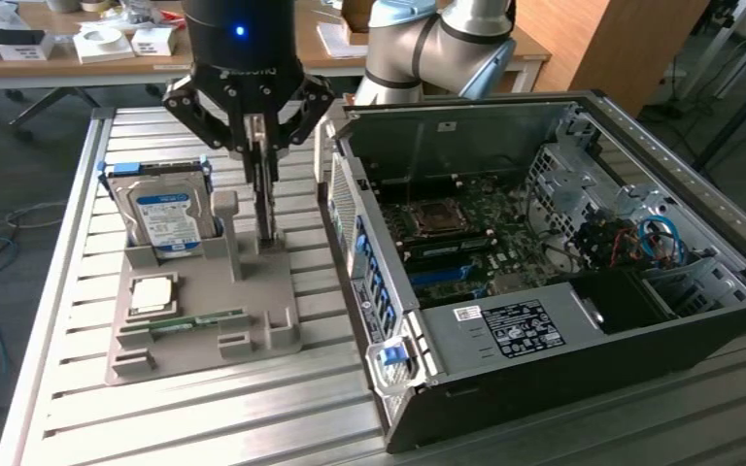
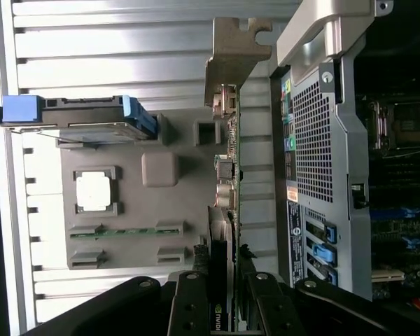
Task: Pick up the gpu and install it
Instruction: 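Pick up the gpu and move the gpu toward the slot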
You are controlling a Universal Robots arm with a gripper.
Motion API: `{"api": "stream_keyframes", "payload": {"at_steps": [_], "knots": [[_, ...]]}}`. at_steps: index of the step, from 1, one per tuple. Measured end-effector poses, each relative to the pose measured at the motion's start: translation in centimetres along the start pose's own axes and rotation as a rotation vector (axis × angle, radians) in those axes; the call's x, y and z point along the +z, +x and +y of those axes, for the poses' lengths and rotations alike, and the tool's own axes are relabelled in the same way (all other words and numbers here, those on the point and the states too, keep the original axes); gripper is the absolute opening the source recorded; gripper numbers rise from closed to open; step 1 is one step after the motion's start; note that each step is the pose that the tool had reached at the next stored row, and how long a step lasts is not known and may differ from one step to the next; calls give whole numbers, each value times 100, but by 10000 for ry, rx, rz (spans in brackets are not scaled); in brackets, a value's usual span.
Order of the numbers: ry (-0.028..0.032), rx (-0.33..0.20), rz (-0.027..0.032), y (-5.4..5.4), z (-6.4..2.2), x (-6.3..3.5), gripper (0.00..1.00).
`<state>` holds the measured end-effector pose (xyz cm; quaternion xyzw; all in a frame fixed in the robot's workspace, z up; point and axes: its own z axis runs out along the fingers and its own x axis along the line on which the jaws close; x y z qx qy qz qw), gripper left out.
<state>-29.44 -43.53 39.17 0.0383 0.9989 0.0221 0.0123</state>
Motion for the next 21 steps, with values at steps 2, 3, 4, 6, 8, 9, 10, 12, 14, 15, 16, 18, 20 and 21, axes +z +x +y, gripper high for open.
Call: {"api": "stream_keyframes", "payload": {"at_steps": [2, 3, 4, 6, 8, 9, 10, 12, 14, 15, 16, 18, 20, 21], "knots": [[0, 0, -1, -1, 2, -52, 27], [-1, 0, -1, -2, 3, -77, 27], [-1, 0, -1, -2, 5, -102, 27], [0, 0, 0, -3, 7, -151, 27], [-1, 0, 0, -4, 8, -190, 27], [-2, 0, -1, -4, 9, -199, 27], [-2, 0, -1, -4, 9, -206, 27], [-1, 0, -1, -5, 9, -208, 27], [-1, 0, 0, -5, 9, -209, 27], [-1, 0, -1, -5, 9, -209, 27], [0, 0, 0, -5, 9, -209, 27], [0, 0, 0, -8, 9, -209, 27], [0, -1, 0, -15, 10, -209, 27], [0, -2, 0, -20, 10, -209, 27]]}}
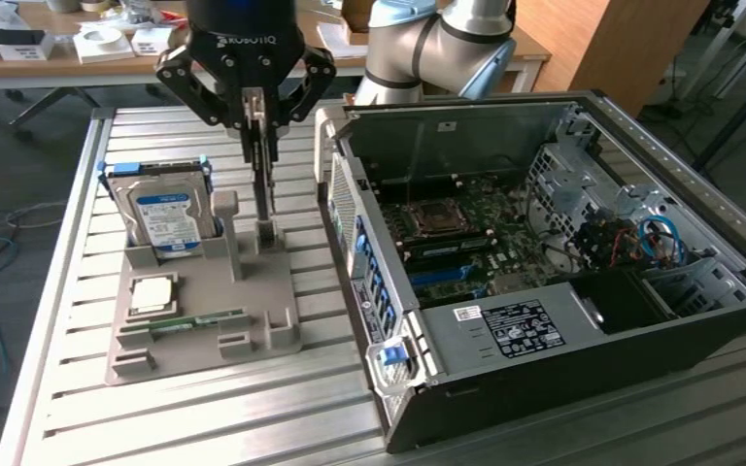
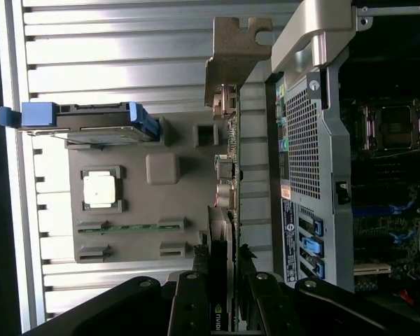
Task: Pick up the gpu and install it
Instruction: 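Pick up the gpu and move the gpu toward the slot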
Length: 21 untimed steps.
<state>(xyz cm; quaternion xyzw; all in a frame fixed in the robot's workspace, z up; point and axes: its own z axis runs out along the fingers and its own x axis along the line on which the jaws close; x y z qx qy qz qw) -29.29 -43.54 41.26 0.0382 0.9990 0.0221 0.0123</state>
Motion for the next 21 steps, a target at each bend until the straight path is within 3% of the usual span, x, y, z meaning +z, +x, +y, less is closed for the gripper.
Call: {"api": "stream_keyframes", "payload": {"at_steps": [11, 21], "knots": [[0, 2, 1, -142, 11, 3, 27], [0, 2, 0, -341, 26, 9, 27]]}}
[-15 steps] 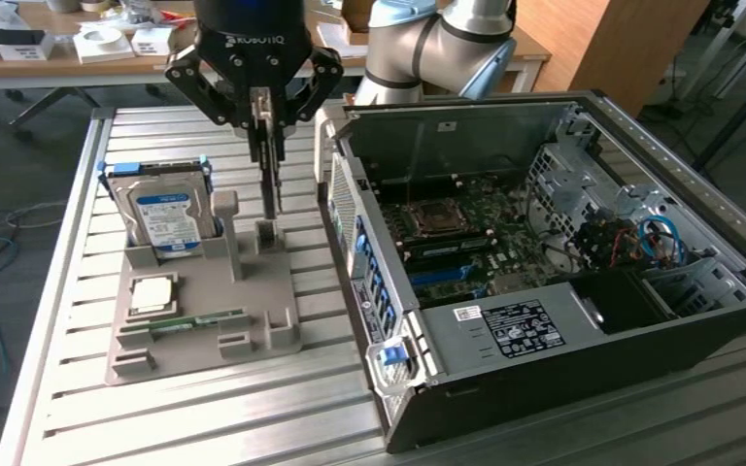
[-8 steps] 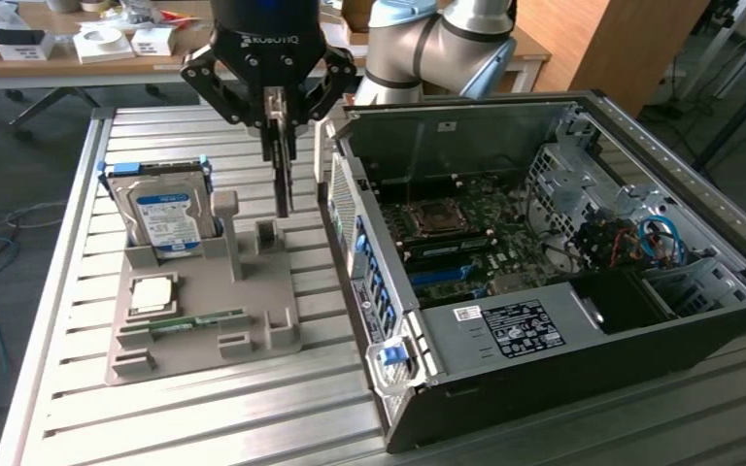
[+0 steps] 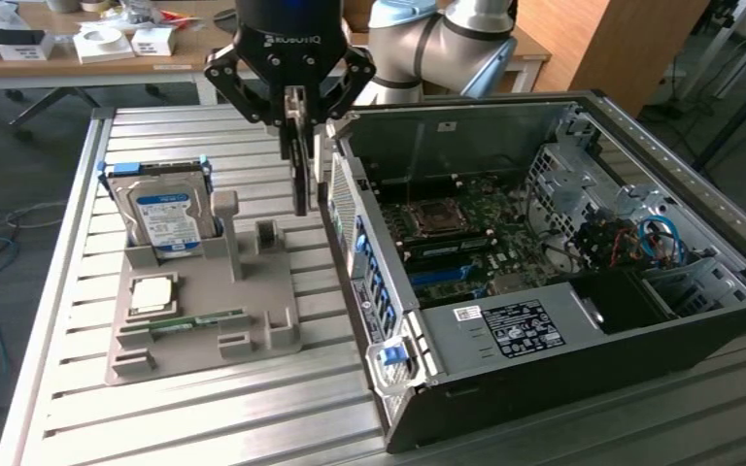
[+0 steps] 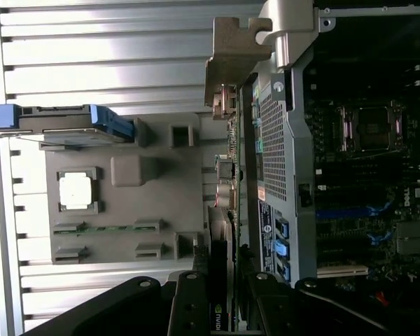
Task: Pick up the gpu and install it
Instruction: 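Pick up the gpu and move the gpu toward the slot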
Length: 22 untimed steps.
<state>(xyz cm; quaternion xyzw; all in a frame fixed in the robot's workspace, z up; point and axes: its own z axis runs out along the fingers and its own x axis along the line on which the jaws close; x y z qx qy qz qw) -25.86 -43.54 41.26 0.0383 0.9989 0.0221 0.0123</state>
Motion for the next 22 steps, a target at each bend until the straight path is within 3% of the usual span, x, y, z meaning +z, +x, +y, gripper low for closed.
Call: {"api": "stream_keyframes", "payload": {"at_steps": [22], "knots": [[-1, 1, -1, -534, 41, 14, 27]]}}
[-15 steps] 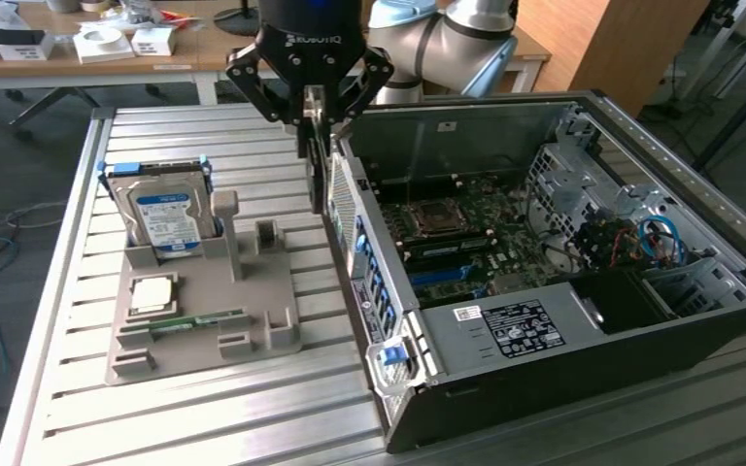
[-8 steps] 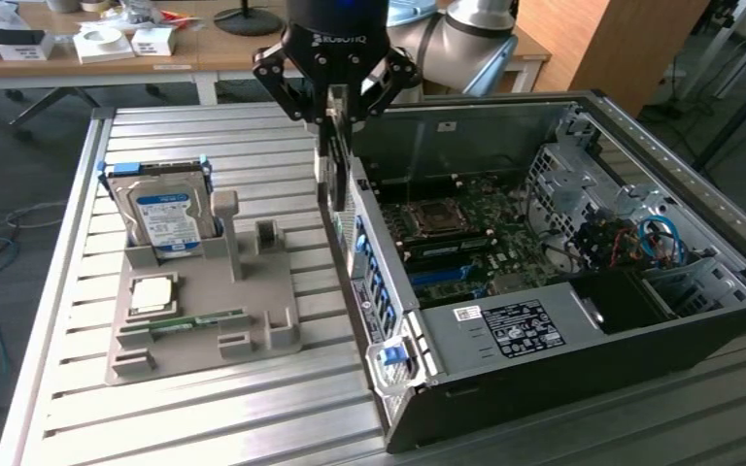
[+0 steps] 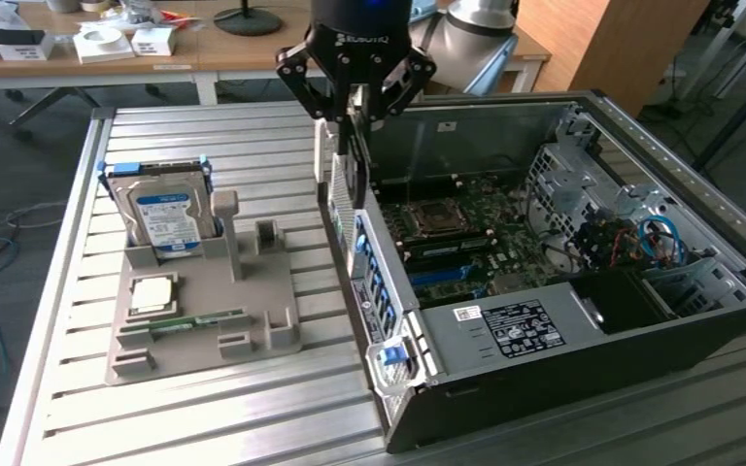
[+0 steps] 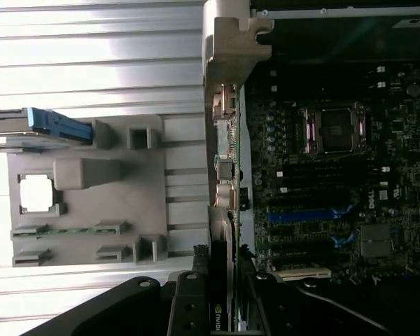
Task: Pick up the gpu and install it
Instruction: 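Pick up the gpu and move the gpu toward the slot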
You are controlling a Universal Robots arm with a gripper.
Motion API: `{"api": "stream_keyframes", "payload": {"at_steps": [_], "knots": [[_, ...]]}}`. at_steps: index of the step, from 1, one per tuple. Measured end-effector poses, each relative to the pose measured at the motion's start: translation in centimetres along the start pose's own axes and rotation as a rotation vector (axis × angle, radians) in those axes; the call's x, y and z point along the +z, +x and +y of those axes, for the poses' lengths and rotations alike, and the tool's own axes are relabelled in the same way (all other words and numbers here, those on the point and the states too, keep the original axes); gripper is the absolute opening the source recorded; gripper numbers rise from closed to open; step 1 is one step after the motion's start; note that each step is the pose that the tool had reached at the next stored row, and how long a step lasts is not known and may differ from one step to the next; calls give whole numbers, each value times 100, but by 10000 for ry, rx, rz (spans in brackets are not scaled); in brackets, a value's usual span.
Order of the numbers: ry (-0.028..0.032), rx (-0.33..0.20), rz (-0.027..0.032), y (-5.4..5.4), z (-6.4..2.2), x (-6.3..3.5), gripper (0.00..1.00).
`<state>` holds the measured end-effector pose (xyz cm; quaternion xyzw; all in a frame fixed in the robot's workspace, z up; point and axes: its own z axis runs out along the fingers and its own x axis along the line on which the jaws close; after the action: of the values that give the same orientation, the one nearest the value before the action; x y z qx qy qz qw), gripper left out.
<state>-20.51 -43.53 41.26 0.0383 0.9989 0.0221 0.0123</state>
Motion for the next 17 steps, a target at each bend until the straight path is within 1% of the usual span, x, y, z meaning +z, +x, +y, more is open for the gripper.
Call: {"api": "stream_keyframes", "payload": {"at_steps": [7, 17], "knots": [[-1, 0, 0, -189, 14, 5, 27], [-7, -1, 1, -506, 39, 13, 27]]}}
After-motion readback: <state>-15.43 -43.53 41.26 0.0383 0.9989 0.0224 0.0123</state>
